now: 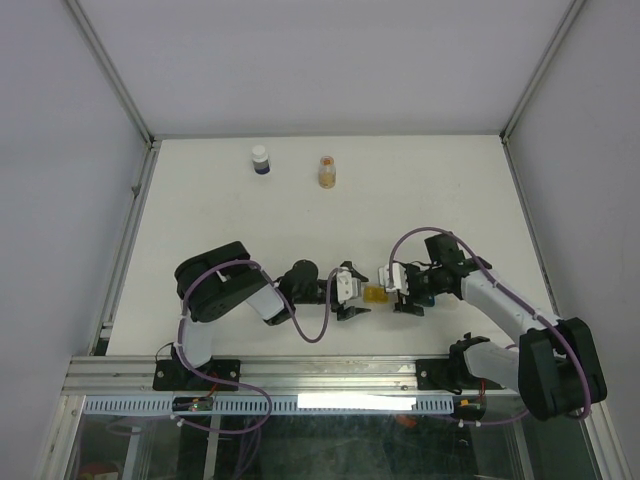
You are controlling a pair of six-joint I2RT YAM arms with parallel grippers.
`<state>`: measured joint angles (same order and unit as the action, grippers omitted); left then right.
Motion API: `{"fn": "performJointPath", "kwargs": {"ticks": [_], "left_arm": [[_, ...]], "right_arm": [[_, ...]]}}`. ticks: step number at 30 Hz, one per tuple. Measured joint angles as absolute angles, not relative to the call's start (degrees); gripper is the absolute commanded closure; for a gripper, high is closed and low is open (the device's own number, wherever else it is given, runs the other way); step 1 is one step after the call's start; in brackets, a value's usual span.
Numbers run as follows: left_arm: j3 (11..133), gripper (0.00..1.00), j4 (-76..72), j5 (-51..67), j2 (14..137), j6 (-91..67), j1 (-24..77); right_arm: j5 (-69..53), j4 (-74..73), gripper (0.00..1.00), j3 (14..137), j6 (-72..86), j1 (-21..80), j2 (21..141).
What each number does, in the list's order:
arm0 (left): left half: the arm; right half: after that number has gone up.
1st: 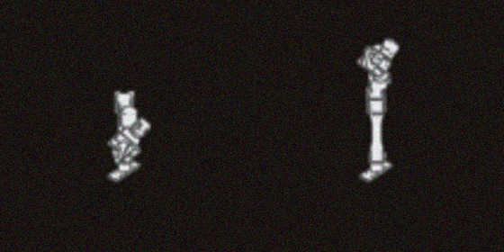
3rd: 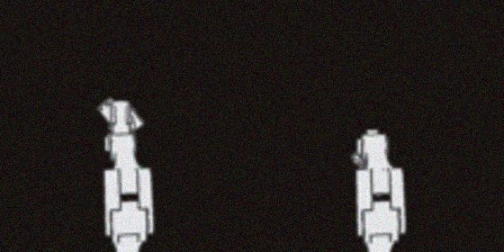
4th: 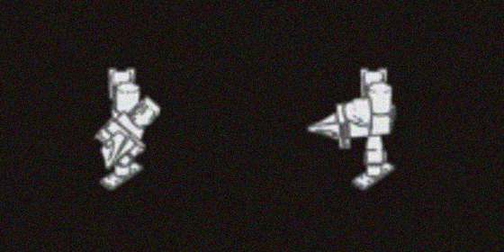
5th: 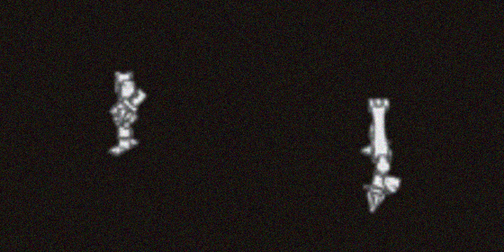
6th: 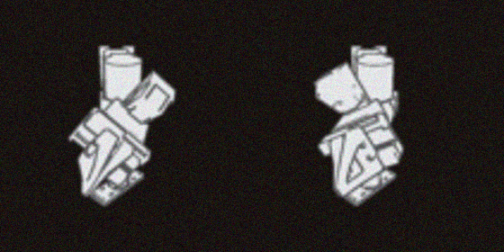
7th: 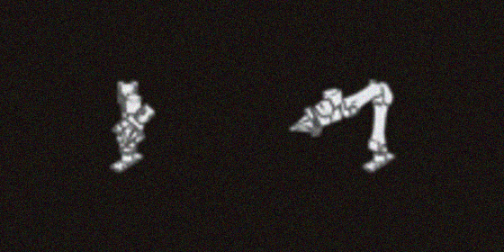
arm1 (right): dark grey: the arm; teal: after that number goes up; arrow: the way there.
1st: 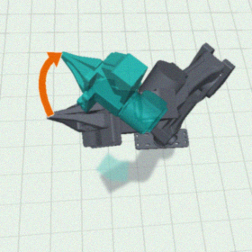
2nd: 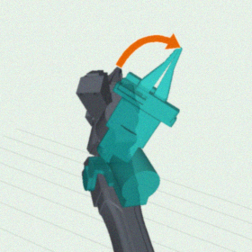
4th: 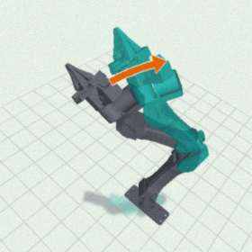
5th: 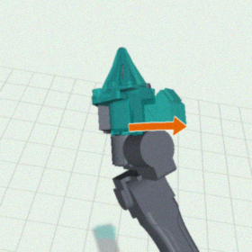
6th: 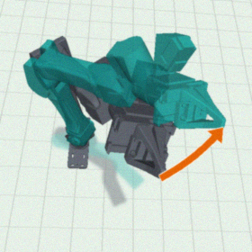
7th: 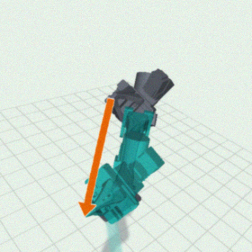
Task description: Sort the pills into containers
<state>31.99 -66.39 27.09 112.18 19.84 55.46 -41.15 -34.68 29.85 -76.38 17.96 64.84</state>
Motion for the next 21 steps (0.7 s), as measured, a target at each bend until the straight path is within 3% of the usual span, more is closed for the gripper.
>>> {"fn": "performJointPath", "kwargs": {"ticks": [12, 21], "left_arm": [[34.85, 0.36, -61.95, 27.09, 114.02, 20.88, 56.27], [36.07, 0.49, -60.23, 27.14, 114.21, 21.08, 56.27]], "right_arm": [[-39.42, -31.35, 0.42, 29.54, -73.54, 18.92, 67.29], [-38.65, -30.63, 0.5, 29.54, -72.71, 19.4, 67.88]]}}
